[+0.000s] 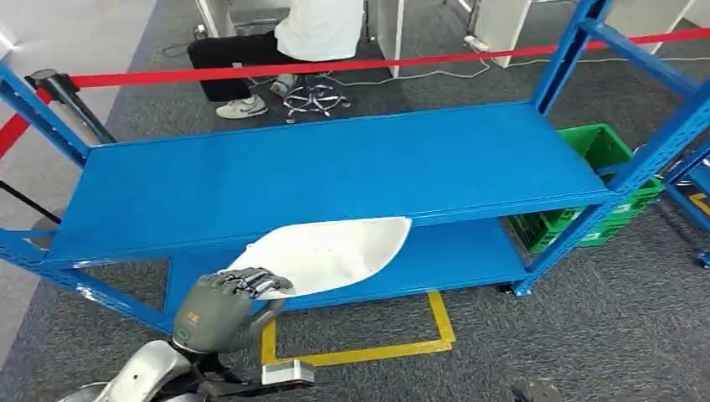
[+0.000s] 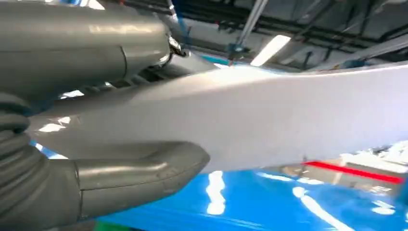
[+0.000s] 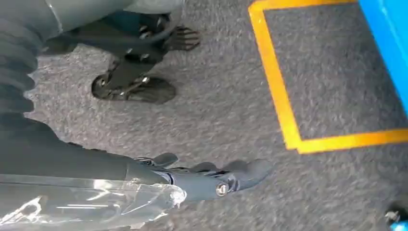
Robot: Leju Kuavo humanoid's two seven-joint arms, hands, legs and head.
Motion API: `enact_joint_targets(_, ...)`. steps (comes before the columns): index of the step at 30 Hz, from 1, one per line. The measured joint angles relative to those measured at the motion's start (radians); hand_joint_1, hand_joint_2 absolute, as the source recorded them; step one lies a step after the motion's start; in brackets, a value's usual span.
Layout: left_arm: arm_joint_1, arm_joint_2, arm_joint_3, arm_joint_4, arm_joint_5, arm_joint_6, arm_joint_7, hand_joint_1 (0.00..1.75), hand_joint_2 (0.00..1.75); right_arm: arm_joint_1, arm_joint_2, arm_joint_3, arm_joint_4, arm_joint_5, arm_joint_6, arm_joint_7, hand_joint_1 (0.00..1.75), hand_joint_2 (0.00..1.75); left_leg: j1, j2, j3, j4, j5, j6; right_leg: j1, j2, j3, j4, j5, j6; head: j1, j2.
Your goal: Take the parts from the cabinet and place them on the table.
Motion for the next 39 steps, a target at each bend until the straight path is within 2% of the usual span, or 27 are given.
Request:
enact_joint_targets(1,0.0,-0.002,0.0,0.0,0.008,0.005,-0.001,1.75,1.75,0.0,0.0,-0.002,0.0,0.0,0.0,0.0,0.0,1.75,0.005,-0.039,-0.007,0.011,-0.03,-0.012,-0.001,0.009,-0.008,0.0,0.01,-0.012,-0.001,0.0)
enact_joint_targets(2,0.005,-0.006,-0.001,0.0,0.018,0.012,-0.006,1.75,1.75,-0.002,-0.001,-0.004,0.0,0.0,0.0,0.0,0.0,1.75,0.006,-0.08,-0.018,0.048,-0.085,-0.015,-0.001,0.018,-0.015,-0.001,0.023,-0.018,-0.002,0.0)
enact_joint_targets(4,0.009,-0.01,-0.001,0.0,0.064,0.032,-0.028,1.75,1.75,-0.008,-0.001,-0.006,0.0,0.003,0.003,0.0,0.0,1.75,0.005,-0.113,-0.06,0.19,-0.198,-0.015,0.001,0.042,-0.047,-0.001,0.05,-0.028,-0.006,0.0)
enact_joint_targets(5,0.011,-0.013,-0.001,0.0,0.086,0.038,-0.04,1.75,1.75,-0.007,0.0,-0.006,0.0,0.003,0.003,0.0,0.0,1.75,0.003,-0.119,-0.077,0.261,-0.232,-0.012,0.004,0.056,-0.064,-0.001,0.062,-0.029,-0.006,0.0)
enact_joint_targets(7,0.016,-0.024,-0.001,0.0,0.121,0.058,-0.059,1.75,1.75,0.0,0.0,-0.008,0.0,0.008,0.003,0.001,0.0,1.75,-0.003,-0.123,-0.061,0.286,-0.218,0.003,0.009,0.08,-0.094,-0.001,0.085,-0.03,-0.006,0.0)
enact_joint_targets(9,0.016,-0.034,-0.001,0.0,0.139,0.077,-0.08,1.75,1.75,0.001,0.0,-0.012,0.0,0.013,0.002,0.002,0.0,1.75,-0.013,-0.135,0.018,0.179,-0.157,0.03,0.016,0.106,-0.121,-0.001,0.11,-0.031,-0.005,0.0)
enact_joint_targets(10,0.015,-0.04,-0.001,0.0,0.149,0.094,-0.096,1.75,1.75,0.0,0.0,-0.014,0.0,0.018,-0.004,0.004,0.0,1.75,-0.021,-0.161,0.081,0.091,-0.137,0.05,0.018,0.121,-0.134,-0.001,0.124,-0.03,-0.006,0.0)
enact_joint_targets(11,0.015,-0.045,-0.001,0.0,0.156,0.11,-0.111,1.75,1.75,-0.001,0.007,-0.015,0.0,0.022,-0.01,0.006,0.0,1.75,-0.029,-0.206,0.135,0.016,-0.155,0.071,0.018,0.128,-0.144,-0.001,0.134,-0.027,-0.003,0.0)
enact_joint_targets(13,0.016,-0.056,-0.001,0.001,0.179,0.136,-0.139,1.75,1.75,-0.001,0.008,-0.017,0.0,0.026,-0.018,0.009,0.0,1.75,-0.028,-0.194,0.141,-0.02,-0.15,0.054,0.017,0.147,-0.149,-0.015,0.161,-0.018,-0.003,0.0)
enact_joint_targets(15,0.016,-0.064,-0.001,0.001,0.185,0.143,-0.145,1.75,1.75,0.008,0.008,-0.018,0.0,0.029,-0.019,0.011,0.0,1.75,-0.03,-0.178,0.135,-0.027,-0.132,0.056,0.014,0.165,-0.152,-0.031,0.185,-0.003,-0.003,0.0)
enact_joint_targets(16,0.015,-0.068,0.0,0.002,0.185,0.145,-0.147,1.75,1.75,0.011,0.005,-0.021,0.0,0.029,-0.02,0.012,0.0,1.75,-0.018,-0.159,0.13,-0.04,-0.112,0.055,0.016,0.149,-0.157,-0.025,0.178,-0.002,-0.006,0.0)
enact_joint_targets(18,0.02,-0.073,-0.002,0.005,0.208,0.124,-0.147,1.75,1.75,0.009,0.005,-0.022,0.0,0.03,-0.019,0.012,0.0,1.75,-0.017,-0.141,0.106,-0.042,-0.089,0.067,0.016,0.073,-0.189,0.06,0.05,0.013,0.011,0.0)
enact_joint_targets(20,0.026,-0.073,-0.003,0.011,0.225,0.106,-0.147,1.75,1.75,0.002,0.005,-0.022,0.0,0.031,-0.018,0.011,0.0,1.75,-0.016,-0.114,0.081,-0.041,-0.069,0.063,0.007,0.049,-0.216,0.206,-0.049,0.026,0.01,0.0)
enact_joint_targets(21,0.028,-0.073,-0.005,0.014,0.235,0.101,-0.147,1.75,1.75,0.001,0.005,-0.023,0.0,0.031,-0.017,0.011,0.0,1.75,-0.015,-0.1,0.064,-0.04,-0.057,0.06,0.002,0.045,-0.219,0.265,-0.058,0.033,0.012,0.0)
enact_joint_targets(22,0.029,-0.072,-0.005,0.018,0.239,0.098,-0.148,1.75,1.75,0.001,0.005,-0.023,0.0,0.032,-0.017,0.011,0.0,1.75,-0.013,-0.087,0.048,-0.039,-0.045,0.056,-0.002,0.044,-0.206,0.288,-0.033,0.04,0.011,0.0)
enact_joint_targets(24,0.033,-0.071,-0.005,0.022,0.241,0.098,-0.151,1.75,1.75,0.003,0.005,-0.023,0.0,0.033,-0.017,0.011,0.0,1.75,-0.008,-0.06,0.018,-0.032,-0.025,0.046,-0.01,0.035,-0.121,0.223,0.047,0.052,0.011,0.0)
enact_joint_targets(25,0.033,-0.071,-0.005,0.022,0.241,0.098,-0.152,1.75,1.75,0.002,0.005,-0.023,0.0,0.033,-0.018,0.011,0.0,1.75,-0.006,-0.052,0.005,-0.026,-0.019,0.038,-0.013,0.016,-0.056,0.147,0.056,0.059,0.011,0.0)
enact_joint_targets(26,0.034,-0.071,-0.005,0.022,0.241,0.098,-0.153,1.75,1.75,-0.002,0.008,-0.023,0.0,0.034,-0.017,0.011,0.0,1.75,-0.01,-0.045,0.0,-0.018,-0.014,0.03,-0.016,-0.027,0.011,0.056,0.01,0.071,0.013,0.0)
enact_joint_targets(27,0.035,-0.069,-0.005,0.022,0.241,0.098,-0.153,1.75,1.75,-0.006,0.014,-0.023,0.0,0.036,-0.016,0.011,0.0,1.75,-0.013,-0.034,-0.008,-0.009,-0.01,0.025,-0.006,-0.037,0.062,-0.026,-0.02,0.067,0.018,0.0)
enact_joint_targets(28,0.035,-0.068,-0.005,0.023,0.241,0.098,-0.154,1.75,1.75,-0.008,0.013,-0.023,0.0,0.035,-0.016,0.011,0.0,1.75,-0.018,-0.021,-0.009,-0.009,0.001,0.021,-0.008,-0.029,0.046,-0.022,-0.022,0.043,0.008,0.0)
enact_joint_targets(30,0.036,-0.067,-0.006,0.023,0.241,0.098,-0.156,1.75,1.75,-0.001,0.013,-0.023,0.0,0.035,-0.017,0.011,0.0,1.75,-0.014,-0.003,-0.012,-0.011,0.017,0.018,-0.004,-0.011,0.025,-0.015,-0.011,0.026,0.007,0.0)
enact_joint_targets(31,0.036,-0.067,-0.007,0.023,0.241,0.098,-0.156,1.75,1.75,0.005,0.013,-0.023,0.0,0.035,-0.017,0.012,0.0,1.75,-0.009,-0.01,-0.017,-0.008,0.012,0.01,-0.005,-0.004,0.016,-0.018,0.0,0.01,0.008,0.0)
enact_joint_targets(33,0.041,-0.066,-0.007,0.023,0.241,0.099,-0.156,1.75,1.75,0.004,0.013,-0.024,0.0,0.036,-0.018,0.013,0.0,1.75,0.0,-0.096,-0.037,0.06,-0.1,-0.004,-0.006,0.015,-0.006,-0.018,0.025,-0.007,0.005,0.0)
enact_joint_targets(35,0.043,-0.063,-0.007,0.025,0.241,0.1,-0.156,1.75,1.75,0.0,0.013,-0.025,0.0,0.036,-0.018,0.013,0.0,1.75,-0.001,-0.119,-0.077,0.219,-0.206,-0.006,-0.003,0.04,-0.04,-0.018,0.051,-0.015,0.003,0.0)
enact_joint_targets(36,0.044,-0.061,-0.007,0.026,0.241,0.1,-0.156,1.75,1.75,0.002,0.013,-0.025,0.0,0.036,-0.019,0.013,0.0,1.75,-0.001,-0.122,-0.086,0.277,-0.229,-0.003,0.0,0.052,-0.055,-0.017,0.062,-0.016,0.004,0.0)
enact_joint_targets(38,0.045,-0.059,-0.007,0.028,0.241,0.103,-0.156,1.75,1.75,0.007,0.013,-0.026,0.0,0.036,-0.019,0.013,0.0,1.75,-0.004,-0.125,-0.055,0.271,-0.196,0.006,0.004,0.072,-0.085,-0.017,0.085,-0.014,0.004,0.0)
enact_joint_targets(39,0.045,-0.058,-0.007,0.029,0.243,0.106,-0.156,1.75,1.75,0.008,0.013,-0.026,0.0,0.035,-0.02,0.014,0.0,1.75,-0.005,-0.128,-0.013,0.216,-0.16,0.015,0.005,0.084,-0.1,-0.017,0.097,-0.013,0.004,0.0)
